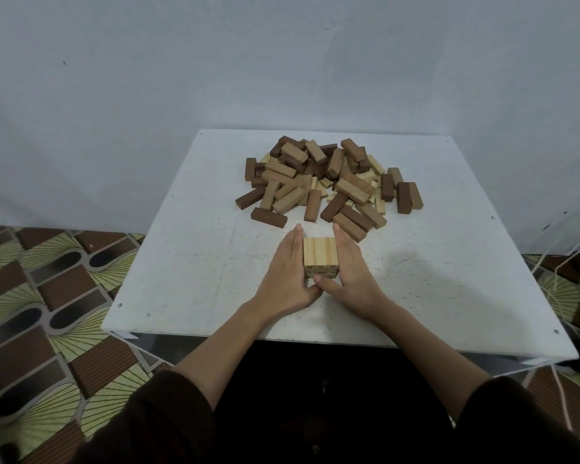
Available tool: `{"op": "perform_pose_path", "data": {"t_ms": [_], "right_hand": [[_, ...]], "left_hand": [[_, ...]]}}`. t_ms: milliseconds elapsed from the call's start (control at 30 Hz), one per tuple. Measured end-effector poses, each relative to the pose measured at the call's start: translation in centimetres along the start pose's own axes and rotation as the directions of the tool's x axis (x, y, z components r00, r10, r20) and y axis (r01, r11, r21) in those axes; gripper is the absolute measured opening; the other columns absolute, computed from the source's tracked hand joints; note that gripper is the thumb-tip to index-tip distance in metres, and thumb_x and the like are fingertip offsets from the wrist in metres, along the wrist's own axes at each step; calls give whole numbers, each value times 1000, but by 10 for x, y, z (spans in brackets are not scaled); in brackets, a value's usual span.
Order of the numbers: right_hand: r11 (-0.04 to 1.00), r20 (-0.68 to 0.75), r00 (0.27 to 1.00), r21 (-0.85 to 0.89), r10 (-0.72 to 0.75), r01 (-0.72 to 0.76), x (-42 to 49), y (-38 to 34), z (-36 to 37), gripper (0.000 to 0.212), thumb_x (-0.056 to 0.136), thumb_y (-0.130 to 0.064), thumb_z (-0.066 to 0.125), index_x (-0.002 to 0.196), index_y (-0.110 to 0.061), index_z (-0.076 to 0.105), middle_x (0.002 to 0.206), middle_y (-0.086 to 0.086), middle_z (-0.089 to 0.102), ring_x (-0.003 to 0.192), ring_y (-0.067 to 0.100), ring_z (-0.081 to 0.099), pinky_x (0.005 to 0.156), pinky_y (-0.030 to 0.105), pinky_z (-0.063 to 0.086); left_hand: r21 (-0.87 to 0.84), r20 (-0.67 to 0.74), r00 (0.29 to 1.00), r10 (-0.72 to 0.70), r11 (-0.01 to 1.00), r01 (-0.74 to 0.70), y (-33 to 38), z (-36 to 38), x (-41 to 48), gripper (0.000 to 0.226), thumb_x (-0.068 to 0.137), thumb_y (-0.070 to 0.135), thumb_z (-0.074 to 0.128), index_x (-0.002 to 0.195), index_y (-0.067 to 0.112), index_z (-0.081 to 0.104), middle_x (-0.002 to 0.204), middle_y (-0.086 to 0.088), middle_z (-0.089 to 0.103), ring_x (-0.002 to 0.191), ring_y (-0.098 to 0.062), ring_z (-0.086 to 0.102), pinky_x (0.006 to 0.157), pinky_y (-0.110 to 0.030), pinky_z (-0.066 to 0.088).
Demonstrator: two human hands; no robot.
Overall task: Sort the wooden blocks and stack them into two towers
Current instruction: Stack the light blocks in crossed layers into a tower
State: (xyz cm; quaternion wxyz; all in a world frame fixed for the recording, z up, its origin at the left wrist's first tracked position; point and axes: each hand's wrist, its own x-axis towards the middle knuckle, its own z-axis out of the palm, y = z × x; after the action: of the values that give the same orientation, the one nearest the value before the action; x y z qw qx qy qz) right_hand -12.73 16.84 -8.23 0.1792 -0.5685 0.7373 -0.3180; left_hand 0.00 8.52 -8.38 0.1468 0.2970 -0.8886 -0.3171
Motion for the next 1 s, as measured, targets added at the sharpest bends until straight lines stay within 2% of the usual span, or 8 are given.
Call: {"op": "perform_pose_path", "data": {"t_ms": [233, 433, 500, 567, 633, 700, 833, 1000], "right_hand": [[997, 15, 1000, 77, 11, -12, -1, 0, -2, 99, 76, -48, 54, 150, -11, 0, 158, 0, 6, 143, 13, 5, 117, 32, 11], [955, 60, 997, 288, 49, -64, 0, 5, -24, 102, 62, -34, 73, 147, -25, 15, 139, -13, 31, 131, 7, 25, 107, 27, 25], [963, 88, 996, 263, 34, -56, 3, 6, -27, 100, 63, -28, 74, 146, -26, 17, 133, -13, 35, 126, 7, 29, 106, 27, 29], [973, 114, 993, 226, 25, -50, 8, 6, -30, 99, 67, -21, 78, 145, -25, 18, 129, -12, 36, 124, 8, 32, 107, 31, 31], [979, 124, 992, 201, 7, -32, 13, 5, -33, 97, 67, -21, 78, 145, -23, 20, 125, -10, 38, 123, 10, 35, 106, 32, 33], [982, 127, 992, 191, -26, 1, 16, 4, -33, 97, 65, -27, 76, 145, -20, 21, 123, -7, 42, 121, 12, 37, 103, 29, 33], [984, 148, 988, 175, -46, 19, 19, 2, -31, 97, 68, -17, 81, 145, -20, 21, 120, -3, 44, 117, 8, 35, 97, 23, 31], [989, 133, 990, 143, -49, 30, 21, 1, -30, 95, 69, -19, 81, 144, -23, 23, 118, -4, 43, 111, 6, 36, 89, 16, 30]], "left_hand": [[-49, -7, 1000, -3, 999, 3, -3, 0, 1, 103, 80, 35, 67, 150, 5, -4, 158, -8, 1, 146, -17, 0, 119, -41, 14], [-353, 34, 996, -80, 932, 87, -7, -16, 1, 112, 69, 28, 83, 148, 25, 3, 147, 4, 26, 135, -8, 24, 107, -23, 26], [-367, 62, 996, -67, 926, 85, -10, -20, 4, 109, 69, 22, 83, 146, 28, 7, 140, 5, 34, 131, -7, 32, 105, -20, 29], [-374, 83, 995, -60, 923, 87, -11, -22, 8, 107, 67, 20, 84, 145, 29, 10, 136, 4, 39, 128, -9, 37, 106, -24, 31], [-393, 88, 995, -56, 916, 86, -12, -24, 10, 108, 65, 21, 84, 145, 29, 11, 130, 4, 42, 125, -10, 40, 104, -24, 32], [-406, 84, 995, -48, 910, 78, -11, -26, 12, 108, 65, 19, 84, 145, 29, 12, 126, 4, 44, 122, -9, 42, 98, -17, 34], [-388, 73, 997, -13, 921, 40, -8, -28, 16, 104, 67, 12, 84, 140, 34, 13, 123, 0, 44, 115, -13, 46, 78, 1, 38], [-405, 87, 996, -17, 913, 51, -2, -29, 16, 97, 69, 8, 82, 128, 44, 14, 116, 3, 44, 107, -9, 47, 74, -2, 42]]}}
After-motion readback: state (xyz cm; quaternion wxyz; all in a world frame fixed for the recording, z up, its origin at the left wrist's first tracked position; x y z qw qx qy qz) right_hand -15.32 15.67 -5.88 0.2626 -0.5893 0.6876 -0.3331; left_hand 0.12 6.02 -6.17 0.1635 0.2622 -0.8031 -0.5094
